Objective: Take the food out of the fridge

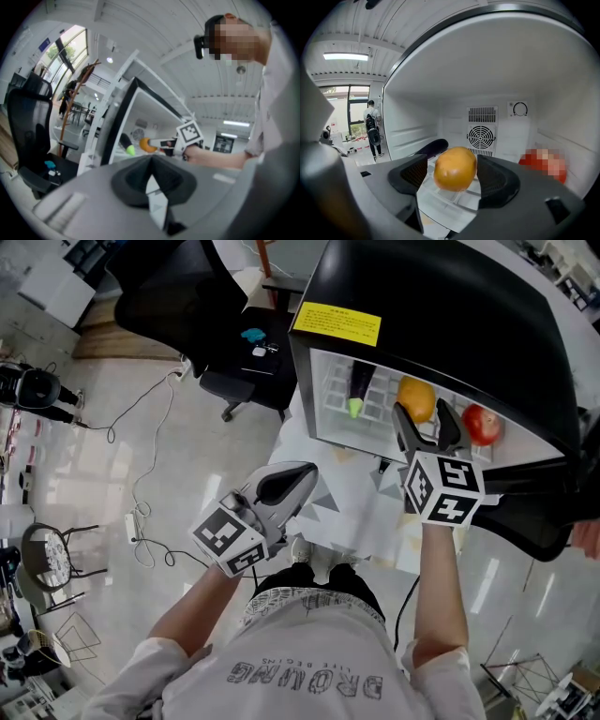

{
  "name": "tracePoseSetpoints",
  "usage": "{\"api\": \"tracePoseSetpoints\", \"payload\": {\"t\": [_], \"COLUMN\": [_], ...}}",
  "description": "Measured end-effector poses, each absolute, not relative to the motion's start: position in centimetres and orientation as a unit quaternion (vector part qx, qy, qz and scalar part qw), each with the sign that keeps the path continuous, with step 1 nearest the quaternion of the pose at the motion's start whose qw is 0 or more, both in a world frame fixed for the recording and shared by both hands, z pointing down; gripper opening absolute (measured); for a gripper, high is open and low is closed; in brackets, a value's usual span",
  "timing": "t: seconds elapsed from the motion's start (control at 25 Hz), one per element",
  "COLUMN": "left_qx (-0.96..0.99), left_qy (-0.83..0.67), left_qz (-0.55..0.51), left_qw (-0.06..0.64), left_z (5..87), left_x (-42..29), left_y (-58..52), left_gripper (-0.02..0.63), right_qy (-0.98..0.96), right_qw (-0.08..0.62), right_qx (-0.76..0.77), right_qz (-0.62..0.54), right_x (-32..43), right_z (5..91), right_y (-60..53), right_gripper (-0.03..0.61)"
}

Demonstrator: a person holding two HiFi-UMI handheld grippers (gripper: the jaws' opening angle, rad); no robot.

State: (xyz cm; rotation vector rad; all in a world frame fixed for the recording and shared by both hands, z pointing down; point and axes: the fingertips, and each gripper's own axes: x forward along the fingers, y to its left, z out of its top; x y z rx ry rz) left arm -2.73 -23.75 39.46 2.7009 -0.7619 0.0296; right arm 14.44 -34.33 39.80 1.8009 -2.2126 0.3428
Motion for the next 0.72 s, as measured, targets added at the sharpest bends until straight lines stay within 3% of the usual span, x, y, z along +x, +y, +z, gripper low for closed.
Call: {"api": "tracePoseSetpoints", "payload": {"t": [0.32,0.72], "left_qx": [0.949,0.948], "left_qy": [-0.266,-0.267], "left_qz": [0.011,0.011], "left_qw": [0.170,0.173], "left_z": [39.8,39.9], "left_x": [-2.7,-2.9], "left_y": [-24.1,-24.5], "left_gripper": [0.009,0.009], "right_qy": [-0.749,-0.739], "right_qw": [0.186,0.196], "right_qx": [0.629,0.635], "right_qz": [0.100,0.109], "right_x": [14.4,15.2], "right_z": [40.8,41.7], "right_y": [-35.3,-35.5], "right_gripper": [0.293,0.291]}}
